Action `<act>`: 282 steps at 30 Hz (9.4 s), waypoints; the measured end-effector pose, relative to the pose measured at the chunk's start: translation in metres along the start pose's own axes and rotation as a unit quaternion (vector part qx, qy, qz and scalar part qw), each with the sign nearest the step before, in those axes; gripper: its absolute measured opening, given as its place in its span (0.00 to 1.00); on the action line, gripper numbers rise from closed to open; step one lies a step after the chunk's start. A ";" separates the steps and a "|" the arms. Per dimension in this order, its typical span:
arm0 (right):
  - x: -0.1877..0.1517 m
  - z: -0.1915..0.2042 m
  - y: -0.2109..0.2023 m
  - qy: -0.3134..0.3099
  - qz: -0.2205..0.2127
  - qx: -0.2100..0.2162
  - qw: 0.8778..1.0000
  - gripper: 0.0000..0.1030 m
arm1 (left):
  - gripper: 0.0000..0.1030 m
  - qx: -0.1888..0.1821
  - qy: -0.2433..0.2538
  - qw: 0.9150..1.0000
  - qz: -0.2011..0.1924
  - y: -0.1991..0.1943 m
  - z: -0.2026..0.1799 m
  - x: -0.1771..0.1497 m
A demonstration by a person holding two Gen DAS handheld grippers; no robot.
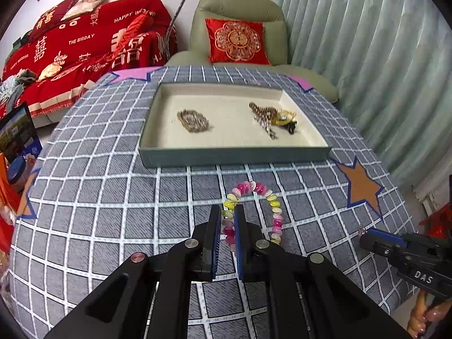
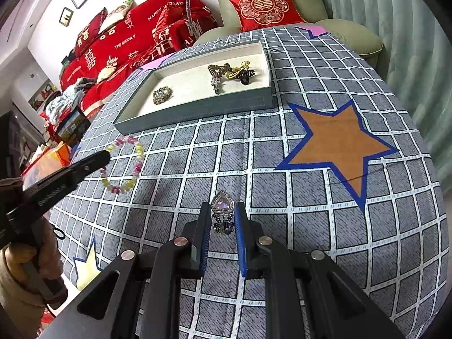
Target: Organize jewelry
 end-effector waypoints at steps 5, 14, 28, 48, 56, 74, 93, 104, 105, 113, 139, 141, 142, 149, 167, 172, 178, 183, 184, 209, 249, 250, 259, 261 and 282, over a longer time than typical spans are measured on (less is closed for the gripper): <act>0.009 -0.002 -0.002 0.006 -0.002 0.002 1.000 0.17 | 0.18 -0.006 0.000 1.000 -0.011 -0.008 0.002 0.009; 0.033 -0.001 -0.008 -0.005 -0.014 0.001 1.000 0.17 | 0.18 -0.010 -0.004 1.000 -0.018 -0.011 0.005 0.020; 0.099 0.008 -0.005 -0.031 -0.038 0.008 0.999 0.17 | 0.18 -0.012 -0.021 0.999 -0.029 -0.004 0.017 0.063; 0.185 0.001 0.036 -0.060 -0.045 -0.006 0.997 0.17 | 0.18 0.035 -0.005 0.999 -0.026 0.062 0.023 0.116; 0.196 -0.002 0.065 -0.063 -0.031 -0.002 0.998 0.17 | 0.18 0.040 -0.010 0.999 -0.022 0.083 0.024 0.120; 0.185 -0.007 0.124 -0.047 0.013 0.004 0.999 0.17 | 0.18 0.076 0.010 0.997 0.005 0.130 0.023 0.110; 0.170 -0.012 0.149 -0.027 0.041 0.009 0.999 0.40 | 0.19 0.104 0.038 0.994 0.017 0.136 0.018 0.101; 0.179 -0.005 0.123 -0.017 0.010 0.026 0.999 0.56 | 0.19 0.111 0.049 0.993 0.002 0.122 0.011 0.105; 0.180 -0.004 0.120 -0.017 0.006 0.026 1.000 0.56 | 0.19 0.111 0.048 0.993 0.001 0.121 0.011 0.106; 0.183 -0.007 0.100 -0.008 -0.010 0.025 1.000 0.58 | 0.19 0.111 0.026 0.993 0.006 0.119 0.016 0.109; 0.181 -0.010 0.085 0.004 -0.012 -0.002 1.000 0.80 | 1.00 0.142 0.020 0.989 -0.036 0.096 0.033 0.121; 0.177 -0.009 0.085 0.005 -0.004 -0.003 1.000 0.85 | 1.00 0.139 0.022 0.989 -0.038 0.089 0.030 0.115; 0.173 -0.009 0.086 0.004 0.000 -0.003 1.000 0.87 | 1.00 0.132 0.019 0.990 -0.036 0.084 0.029 0.110; 0.146 -0.004 0.072 -0.011 -0.014 -0.023 1.000 1.00 | 1.00 0.140 0.012 0.990 -0.027 0.057 0.033 0.076; 0.039 0.013 -0.002 -0.016 -0.043 -0.078 0.996 1.00 | 1.00 0.132 -0.011 0.990 -0.049 -0.033 0.016 -0.014; 0.022 0.023 -0.027 -0.038 -0.069 -0.104 0.991 1.00 | 1.00 0.139 -0.006 0.988 -0.061 -0.053 0.013 -0.028; 0.009 0.031 -0.051 -0.055 -0.096 -0.129 0.985 1.00 | 1.00 0.138 -0.004 0.988 -0.073 -0.069 0.008 -0.039; 0.007 0.036 -0.063 -0.063 -0.111 -0.140 0.982 1.00 | 1.00 0.139 0.000 0.987 -0.083 -0.079 0.004 -0.041; 0.006 0.037 -0.065 -0.064 -0.113 -0.141 0.981 1.00 | 1.00 0.138 0.000 0.987 -0.084 -0.080 0.003 -0.041; 0.002 0.040 -0.089 -0.059 -0.139 -0.150 0.977 1.00 | 1.00 0.136 0.001 0.986 -0.097 -0.097 -0.004 -0.043; 0.001 0.041 -0.090 -0.059 -0.136 -0.147 0.978 1.00 | 1.00 0.137 -0.005 0.986 -0.092 -0.097 -0.003 -0.046; 0.001 0.041 -0.090 -0.059 -0.136 -0.147 0.978 1.00 | 1.00 0.137 -0.005 0.986 -0.092 -0.097 -0.003 -0.046; 0.000 0.041 -0.089 -0.058 -0.136 -0.147 0.978 1.00 | 1.00 0.138 -0.004 0.986 -0.092 -0.096 -0.003 -0.047; 0.000 0.041 -0.089 -0.058 -0.136 -0.147 0.978 1.00 | 1.00 0.138 -0.004 0.986 -0.092 -0.096 -0.003 -0.047; 0.000 0.041 -0.089 -0.058 -0.136 -0.147 0.978 1.00 | 1.00 0.135 -0.002 0.986 -0.092 -0.096 -0.005 -0.047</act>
Point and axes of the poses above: each gripper's, at about its wrist camera, not at the fingertips, and y roughly the way its jaws point, z to its left, x to its top, the point moved 7 cm from there along y, roughly the way its jaws point, and after that the axes turned 5 degrees about -y, right-handed, at the moved point
